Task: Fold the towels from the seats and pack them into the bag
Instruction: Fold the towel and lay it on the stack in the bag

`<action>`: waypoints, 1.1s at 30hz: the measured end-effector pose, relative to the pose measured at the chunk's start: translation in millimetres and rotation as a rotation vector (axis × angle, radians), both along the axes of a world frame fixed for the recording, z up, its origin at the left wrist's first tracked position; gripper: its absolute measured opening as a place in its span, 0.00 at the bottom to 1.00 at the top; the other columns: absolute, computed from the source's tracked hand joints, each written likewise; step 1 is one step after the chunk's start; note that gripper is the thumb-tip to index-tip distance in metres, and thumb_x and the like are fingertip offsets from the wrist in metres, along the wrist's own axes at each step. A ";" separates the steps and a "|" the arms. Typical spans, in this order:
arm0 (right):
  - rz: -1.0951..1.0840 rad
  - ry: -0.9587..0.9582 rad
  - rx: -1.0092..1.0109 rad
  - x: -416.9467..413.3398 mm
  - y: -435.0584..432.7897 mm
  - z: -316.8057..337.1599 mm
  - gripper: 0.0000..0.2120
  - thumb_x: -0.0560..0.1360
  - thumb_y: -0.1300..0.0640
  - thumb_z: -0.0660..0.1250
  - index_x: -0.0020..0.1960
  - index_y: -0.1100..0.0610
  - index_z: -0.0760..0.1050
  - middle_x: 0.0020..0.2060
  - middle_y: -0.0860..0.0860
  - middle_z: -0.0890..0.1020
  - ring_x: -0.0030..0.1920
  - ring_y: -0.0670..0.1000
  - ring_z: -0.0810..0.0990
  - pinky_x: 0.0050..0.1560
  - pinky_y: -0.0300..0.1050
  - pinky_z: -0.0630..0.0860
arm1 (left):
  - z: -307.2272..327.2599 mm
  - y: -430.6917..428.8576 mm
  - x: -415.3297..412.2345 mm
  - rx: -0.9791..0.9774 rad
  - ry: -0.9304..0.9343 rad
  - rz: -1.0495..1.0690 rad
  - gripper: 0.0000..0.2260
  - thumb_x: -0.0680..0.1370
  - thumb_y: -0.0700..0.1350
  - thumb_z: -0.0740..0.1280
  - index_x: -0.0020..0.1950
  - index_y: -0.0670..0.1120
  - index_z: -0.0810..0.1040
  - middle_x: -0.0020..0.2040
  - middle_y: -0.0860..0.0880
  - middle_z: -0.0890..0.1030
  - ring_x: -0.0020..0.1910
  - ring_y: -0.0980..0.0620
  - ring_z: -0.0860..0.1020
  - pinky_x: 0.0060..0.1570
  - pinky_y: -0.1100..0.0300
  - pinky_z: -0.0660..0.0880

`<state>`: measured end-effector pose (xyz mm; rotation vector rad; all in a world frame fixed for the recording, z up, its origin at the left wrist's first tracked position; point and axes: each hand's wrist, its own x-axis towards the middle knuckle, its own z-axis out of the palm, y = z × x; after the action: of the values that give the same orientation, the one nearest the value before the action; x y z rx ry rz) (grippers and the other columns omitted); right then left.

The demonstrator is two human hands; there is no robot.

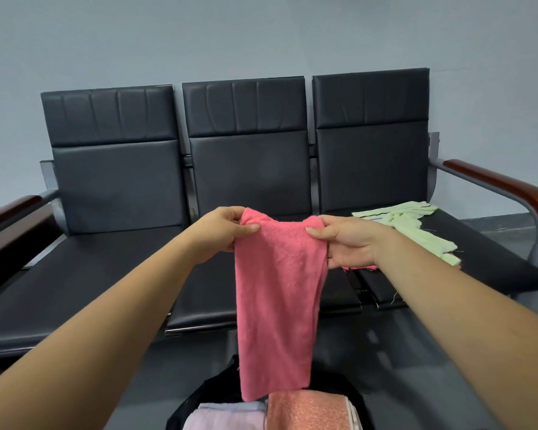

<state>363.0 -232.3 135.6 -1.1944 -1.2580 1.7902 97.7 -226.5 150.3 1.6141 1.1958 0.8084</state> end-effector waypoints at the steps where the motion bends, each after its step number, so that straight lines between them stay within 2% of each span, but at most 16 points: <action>1: -0.017 -0.011 0.003 -0.4 -0.7 -0.1 0.08 0.81 0.62 0.66 0.59 0.56 0.75 0.48 0.54 0.85 0.46 0.52 0.85 0.51 0.55 0.82 | 0.2 -0.6 1.1 -0.004 0.026 0.015 0.08 0.81 0.41 0.69 0.59 0.46 0.83 0.56 0.42 0.85 0.56 0.43 0.84 0.59 0.46 0.80; 4: -0.100 -0.027 0.018 -2.2 -0.9 2.7 0.03 0.81 0.64 0.67 0.53 0.61 0.77 0.39 0.53 0.83 0.36 0.49 0.83 0.37 0.47 0.82 | 1.0 -0.7 0.4 -0.028 0.050 0.072 0.07 0.79 0.45 0.72 0.57 0.47 0.84 0.53 0.45 0.86 0.52 0.47 0.85 0.55 0.49 0.82; 5: -0.124 -0.015 0.025 -2.0 0.1 4.4 0.02 0.80 0.63 0.68 0.51 0.62 0.78 0.39 0.54 0.82 0.36 0.50 0.82 0.37 0.47 0.82 | 1.4 -0.1 -0.1 -0.048 0.012 0.100 0.08 0.78 0.46 0.73 0.56 0.46 0.85 0.52 0.46 0.87 0.52 0.48 0.85 0.54 0.49 0.82; 8: -0.169 0.018 0.088 1.0 4.0 10.0 0.05 0.77 0.58 0.72 0.49 0.59 0.79 0.39 0.53 0.83 0.42 0.52 0.82 0.51 0.52 0.80 | 2.9 2.0 1.4 -0.148 -0.243 0.230 0.09 0.77 0.46 0.74 0.54 0.42 0.85 0.51 0.47 0.87 0.49 0.51 0.84 0.52 0.51 0.82; 11: -0.111 0.055 0.156 2.2 1.8 17.2 0.10 0.75 0.64 0.73 0.55 0.61 0.81 0.47 0.55 0.86 0.49 0.53 0.85 0.55 0.53 0.80 | 5.0 2.8 1.9 -0.185 -0.368 0.245 0.11 0.75 0.45 0.75 0.52 0.39 0.85 0.50 0.46 0.86 0.47 0.51 0.84 0.47 0.55 0.81; 14: -0.069 -0.152 0.236 -1.6 1.4 18.3 0.17 0.71 0.72 0.74 0.58 0.63 0.82 0.52 0.58 0.85 0.53 0.55 0.85 0.56 0.50 0.82 | 7.4 1.0 -2.4 -0.173 -0.353 0.108 0.15 0.72 0.44 0.75 0.56 0.38 0.85 0.53 0.43 0.86 0.50 0.48 0.85 0.51 0.54 0.81; 17: -0.176 -0.399 0.385 -8.7 1.8 20.1 0.10 0.71 0.71 0.75 0.50 0.62 0.85 0.44 0.57 0.86 0.49 0.55 0.85 0.54 0.51 0.83 | 8.4 0.9 -7.2 -0.117 -0.338 0.012 0.12 0.75 0.34 0.71 0.58 0.38 0.83 0.53 0.41 0.86 0.51 0.46 0.84 0.51 0.56 0.81; 19: -0.261 -0.432 0.449 -8.7 2.0 25.0 0.05 0.74 0.68 0.74 0.48 0.60 0.84 0.40 0.55 0.84 0.43 0.53 0.84 0.52 0.53 0.84 | 10.8 -0.8 -9.1 -0.030 -0.297 0.046 0.09 0.77 0.32 0.69 0.56 0.39 0.84 0.50 0.43 0.86 0.51 0.47 0.85 0.50 0.56 0.81; 22: -0.308 -0.411 0.470 -6.8 1.7 32.0 0.02 0.77 0.64 0.72 0.49 0.58 0.81 0.43 0.57 0.83 0.41 0.53 0.83 0.48 0.57 0.85 | 19.0 -6.6 -9.4 0.137 -0.145 0.094 0.09 0.79 0.38 0.71 0.58 0.41 0.84 0.50 0.44 0.87 0.50 0.48 0.86 0.50 0.57 0.82; 25: -0.367 -0.365 0.491 -8.7 0.5 37.8 0.04 0.76 0.63 0.74 0.48 0.57 0.80 0.44 0.57 0.83 0.38 0.52 0.83 0.43 0.53 0.85 | 27.1 -8.1 -8.9 0.203 -0.076 0.163 0.08 0.78 0.44 0.73 0.55 0.43 0.86 0.48 0.44 0.87 0.46 0.48 0.86 0.45 0.58 0.83; 29: -0.478 -0.180 0.471 -10.6 2.9 43.3 0.06 0.74 0.62 0.75 0.48 0.55 0.81 0.52 0.57 0.83 0.44 0.54 0.81 0.49 0.57 0.81 | 29.8 -4.6 -9.3 0.125 -0.193 0.241 0.12 0.77 0.49 0.74 0.53 0.41 0.85 0.42 0.46 0.85 0.36 0.53 0.82 0.43 0.59 0.81; 31: -0.509 -0.069 0.437 -12.2 5.1 45.4 0.05 0.74 0.62 0.75 0.47 0.55 0.82 0.50 0.58 0.84 0.45 0.55 0.81 0.49 0.56 0.80 | 28.6 -2.4 -9.1 0.056 -0.286 0.248 0.15 0.77 0.50 0.74 0.54 0.39 0.84 0.36 0.51 0.81 0.30 0.56 0.78 0.44 0.58 0.79; 33: -0.508 0.002 0.415 -14.7 3.9 49.6 0.02 0.75 0.61 0.75 0.46 0.57 0.83 0.45 0.56 0.85 0.46 0.56 0.81 0.56 0.58 0.80 | 28.6 -2.7 -9.1 0.026 -0.392 0.193 0.14 0.77 0.49 0.73 0.54 0.39 0.85 0.37 0.51 0.82 0.32 0.56 0.78 0.45 0.59 0.79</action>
<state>348.3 -228.4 185.2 -1.1381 -1.1244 1.0998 88.6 -229.2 178.9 1.2932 1.0676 1.2052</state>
